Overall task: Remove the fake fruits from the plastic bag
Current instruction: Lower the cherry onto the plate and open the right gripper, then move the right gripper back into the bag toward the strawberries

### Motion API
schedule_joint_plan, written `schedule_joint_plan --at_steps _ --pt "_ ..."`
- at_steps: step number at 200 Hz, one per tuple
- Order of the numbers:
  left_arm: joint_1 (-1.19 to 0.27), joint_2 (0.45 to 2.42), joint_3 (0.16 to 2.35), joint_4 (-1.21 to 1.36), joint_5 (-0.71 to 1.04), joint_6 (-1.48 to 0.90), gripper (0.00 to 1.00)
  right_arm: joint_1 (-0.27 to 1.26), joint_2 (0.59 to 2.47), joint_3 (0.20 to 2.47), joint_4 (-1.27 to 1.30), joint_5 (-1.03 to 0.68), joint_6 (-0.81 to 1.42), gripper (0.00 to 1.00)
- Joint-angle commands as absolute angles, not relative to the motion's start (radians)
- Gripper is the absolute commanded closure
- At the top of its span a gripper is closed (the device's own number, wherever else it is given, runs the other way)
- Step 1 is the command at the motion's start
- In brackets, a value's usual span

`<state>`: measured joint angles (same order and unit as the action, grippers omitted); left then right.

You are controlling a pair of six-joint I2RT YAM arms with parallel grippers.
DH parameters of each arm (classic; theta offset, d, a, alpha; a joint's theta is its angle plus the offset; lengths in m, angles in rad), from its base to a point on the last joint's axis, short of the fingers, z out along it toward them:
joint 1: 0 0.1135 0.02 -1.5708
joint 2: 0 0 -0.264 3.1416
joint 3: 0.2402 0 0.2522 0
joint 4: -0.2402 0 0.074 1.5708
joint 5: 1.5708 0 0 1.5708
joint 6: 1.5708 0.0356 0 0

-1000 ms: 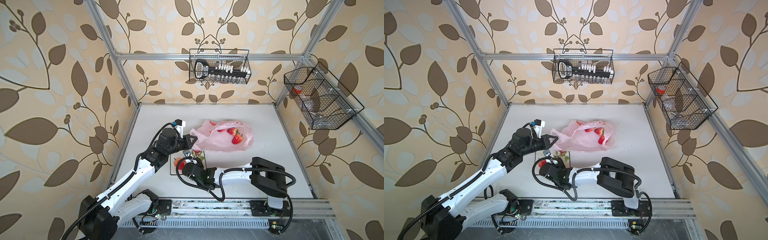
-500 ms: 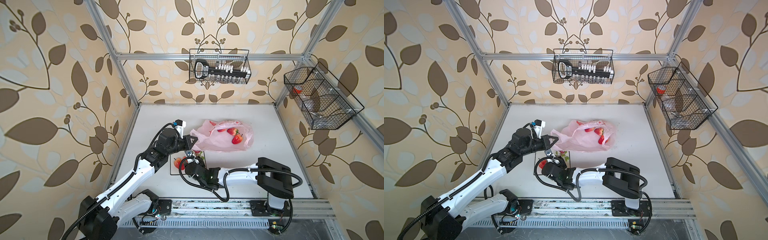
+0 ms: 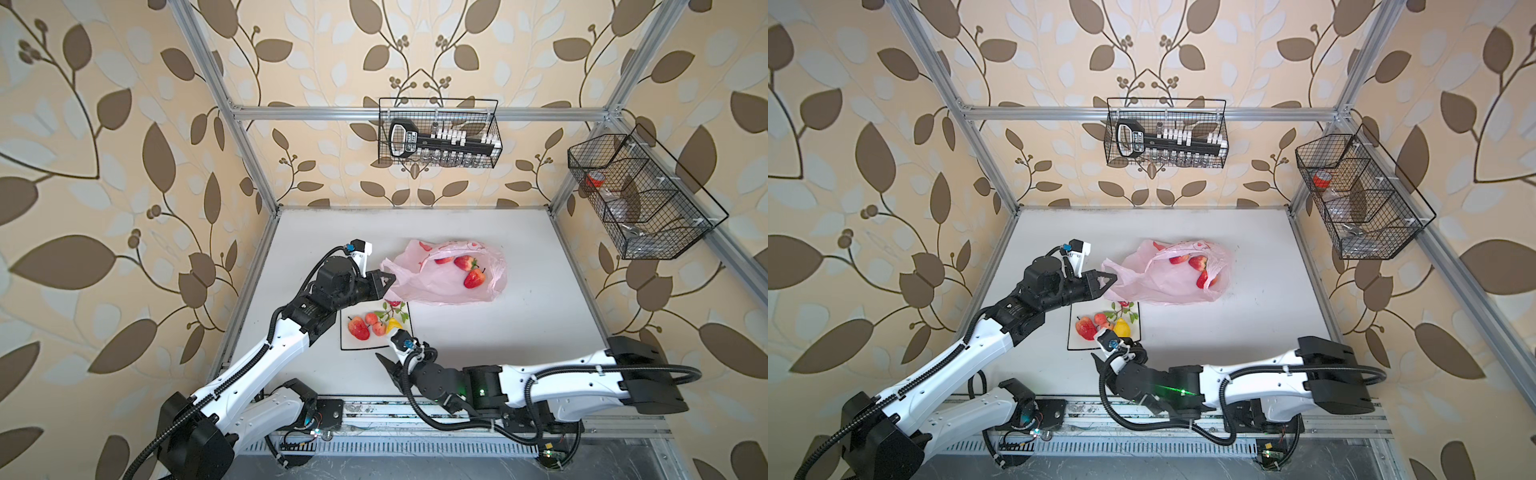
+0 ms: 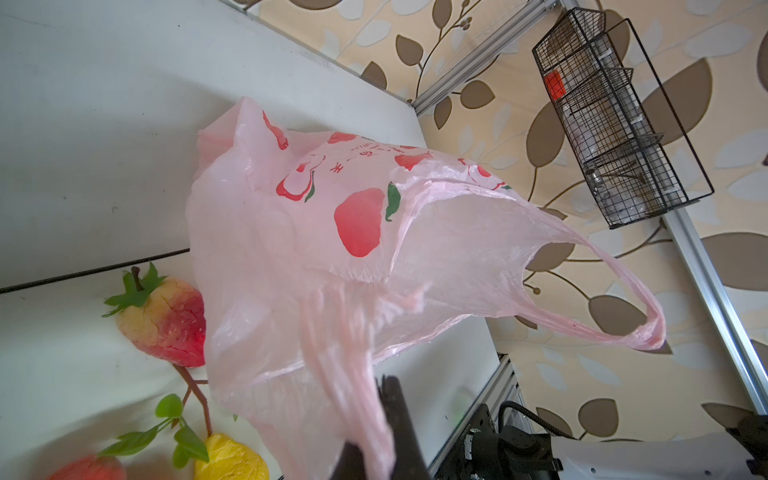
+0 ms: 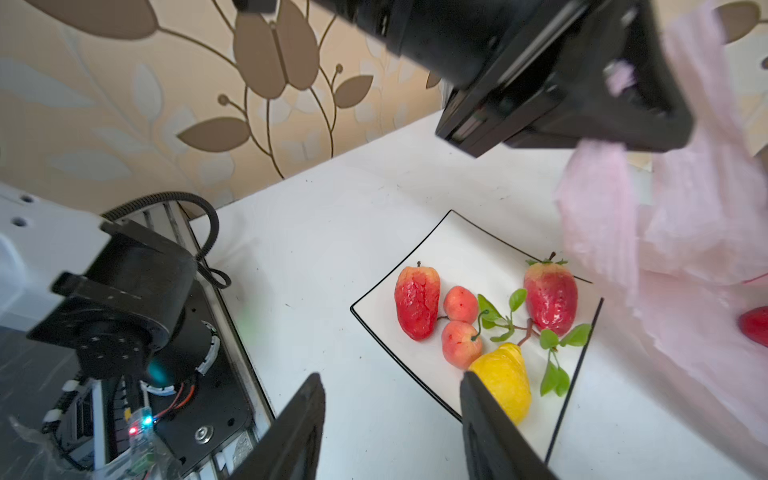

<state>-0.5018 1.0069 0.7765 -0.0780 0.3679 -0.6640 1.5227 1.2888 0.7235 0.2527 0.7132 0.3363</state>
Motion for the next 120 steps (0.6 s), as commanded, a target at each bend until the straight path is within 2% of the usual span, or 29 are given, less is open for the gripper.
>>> schedule_joint_plan --at_steps 1,35,55,98,120 --pt "-0.489 1.001 0.809 -0.018 0.409 -0.665 1.00 1.522 1.156 0.644 0.172 0.824 0.425 0.52" --pt "-0.491 1.044 0.812 0.032 0.467 -0.710 1.00 1.469 0.981 0.612 0.120 0.867 0.483 0.61" --pt "-0.497 1.064 0.813 0.059 0.506 -0.727 1.00 1.370 0.949 0.656 0.030 0.844 0.583 0.72" --pt "-0.536 1.042 0.797 0.075 0.488 -0.718 1.00 1.102 1.038 0.725 -0.045 0.592 0.752 0.71" --pt "-0.560 1.024 0.785 0.077 0.473 -0.708 1.00 1.058 1.130 0.745 -0.016 0.542 0.835 0.71"
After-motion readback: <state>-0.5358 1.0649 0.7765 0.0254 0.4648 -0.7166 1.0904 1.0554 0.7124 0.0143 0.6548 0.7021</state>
